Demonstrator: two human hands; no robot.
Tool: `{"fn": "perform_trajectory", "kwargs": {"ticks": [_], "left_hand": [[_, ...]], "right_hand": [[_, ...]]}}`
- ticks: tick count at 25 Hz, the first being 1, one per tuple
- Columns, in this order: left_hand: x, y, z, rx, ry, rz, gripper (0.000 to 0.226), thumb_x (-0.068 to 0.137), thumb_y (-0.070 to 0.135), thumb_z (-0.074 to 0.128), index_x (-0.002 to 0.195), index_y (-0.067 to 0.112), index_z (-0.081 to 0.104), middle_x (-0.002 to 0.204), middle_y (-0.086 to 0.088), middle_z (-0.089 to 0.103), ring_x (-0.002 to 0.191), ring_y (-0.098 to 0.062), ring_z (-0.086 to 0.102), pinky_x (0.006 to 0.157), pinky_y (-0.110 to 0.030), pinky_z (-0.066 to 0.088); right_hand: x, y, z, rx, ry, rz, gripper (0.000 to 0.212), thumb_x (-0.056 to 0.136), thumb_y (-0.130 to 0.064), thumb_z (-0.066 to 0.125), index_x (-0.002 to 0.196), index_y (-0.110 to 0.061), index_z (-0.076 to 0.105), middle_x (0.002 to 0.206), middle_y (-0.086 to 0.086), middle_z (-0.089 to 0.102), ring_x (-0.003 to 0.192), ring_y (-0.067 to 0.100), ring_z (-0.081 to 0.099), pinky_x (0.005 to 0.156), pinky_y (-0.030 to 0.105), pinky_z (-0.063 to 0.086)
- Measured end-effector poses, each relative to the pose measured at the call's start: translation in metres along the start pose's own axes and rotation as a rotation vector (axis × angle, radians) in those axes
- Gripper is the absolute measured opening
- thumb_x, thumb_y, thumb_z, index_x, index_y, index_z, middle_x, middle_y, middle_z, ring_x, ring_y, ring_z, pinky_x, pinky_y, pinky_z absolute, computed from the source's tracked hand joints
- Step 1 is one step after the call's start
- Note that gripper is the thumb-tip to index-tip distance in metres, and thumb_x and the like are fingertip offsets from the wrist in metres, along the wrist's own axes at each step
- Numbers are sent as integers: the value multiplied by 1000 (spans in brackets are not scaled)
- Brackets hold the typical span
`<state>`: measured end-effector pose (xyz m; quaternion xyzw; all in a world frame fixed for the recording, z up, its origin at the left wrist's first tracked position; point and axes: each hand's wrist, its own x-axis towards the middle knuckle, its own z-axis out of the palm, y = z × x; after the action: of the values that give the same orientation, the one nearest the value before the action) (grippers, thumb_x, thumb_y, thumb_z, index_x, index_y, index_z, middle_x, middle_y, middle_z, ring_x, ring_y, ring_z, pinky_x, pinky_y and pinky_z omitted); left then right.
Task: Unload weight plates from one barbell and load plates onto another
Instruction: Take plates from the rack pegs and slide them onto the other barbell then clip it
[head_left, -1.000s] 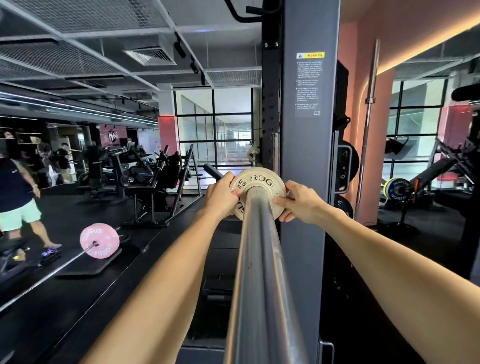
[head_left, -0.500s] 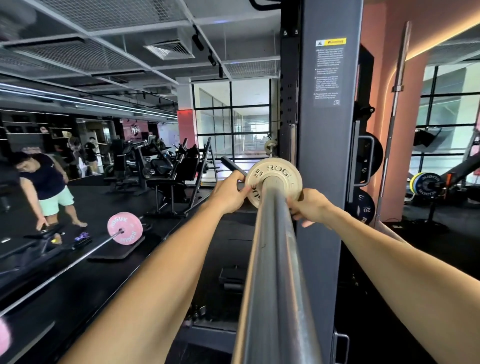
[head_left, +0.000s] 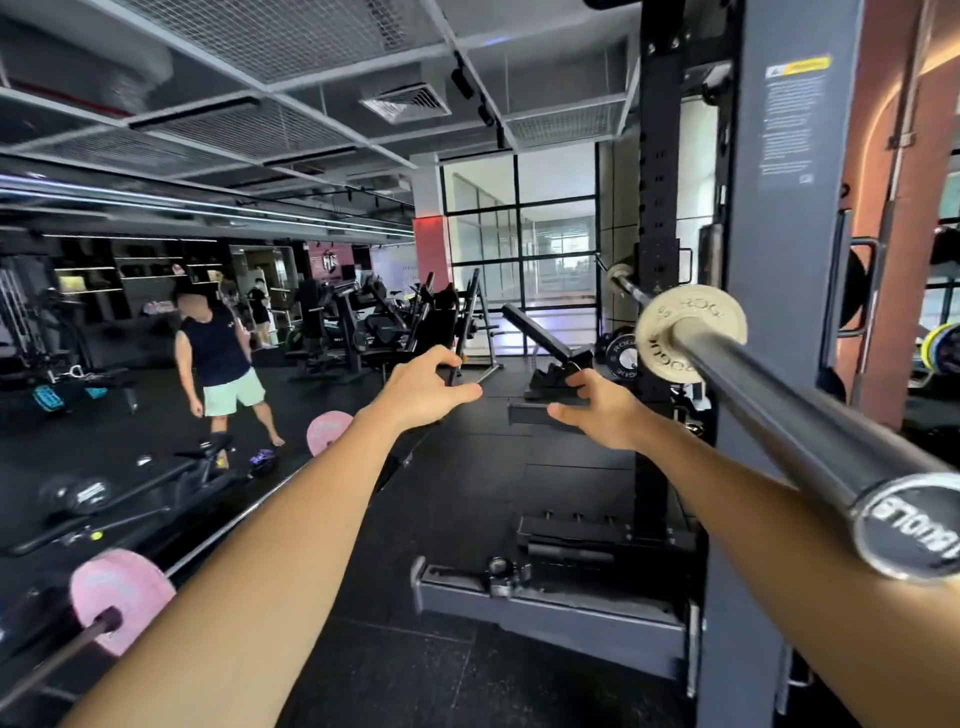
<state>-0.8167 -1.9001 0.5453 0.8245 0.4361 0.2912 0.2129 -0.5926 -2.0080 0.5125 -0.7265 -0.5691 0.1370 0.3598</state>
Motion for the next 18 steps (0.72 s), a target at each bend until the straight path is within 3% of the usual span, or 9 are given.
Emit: {"fn": "perform_trajectory", "kwargs": {"ticks": [4, 9, 13, 18], "left_hand": [[-23, -40, -39, -9, 15, 5, 47, 81, 52, 68, 122, 36, 52, 105, 0, 64, 106, -18, 54, 81, -29, 38], [-15, -81, -41, -2, -26, -14, 52, 82, 52, 68, 127, 33, 51, 105, 1, 65, 107, -18, 52, 84, -31, 37], [15, -120, -8, 11, -52, -60, 48, 79, 56, 67, 121, 37, 53, 102, 2, 65, 109, -19, 56, 77, -26, 40], [77, -174, 68, 7, -179, -121, 47, 74, 58, 69, 114, 40, 53, 96, 0, 65, 107, -28, 61, 87, -38, 48]], "right_hand": [[-6, -39, 38, -44, -7, -6, 65, 91, -43, 59, 142, -10, 35, 145, 12, 44, 130, 28, 46, 104, 34, 39], [12, -51, 73, -72, -20, 1, 61, 93, -39, 58, 143, -13, 36, 145, 10, 44, 130, 27, 46, 103, 31, 37], [47, -22, 102, -89, -64, 47, 59, 93, -42, 57, 143, -18, 36, 143, 7, 47, 124, 25, 50, 98, 30, 40], [104, 51, 156, -133, -145, 189, 59, 90, -44, 60, 141, -23, 39, 138, 8, 51, 118, 26, 54, 99, 37, 45]]}}
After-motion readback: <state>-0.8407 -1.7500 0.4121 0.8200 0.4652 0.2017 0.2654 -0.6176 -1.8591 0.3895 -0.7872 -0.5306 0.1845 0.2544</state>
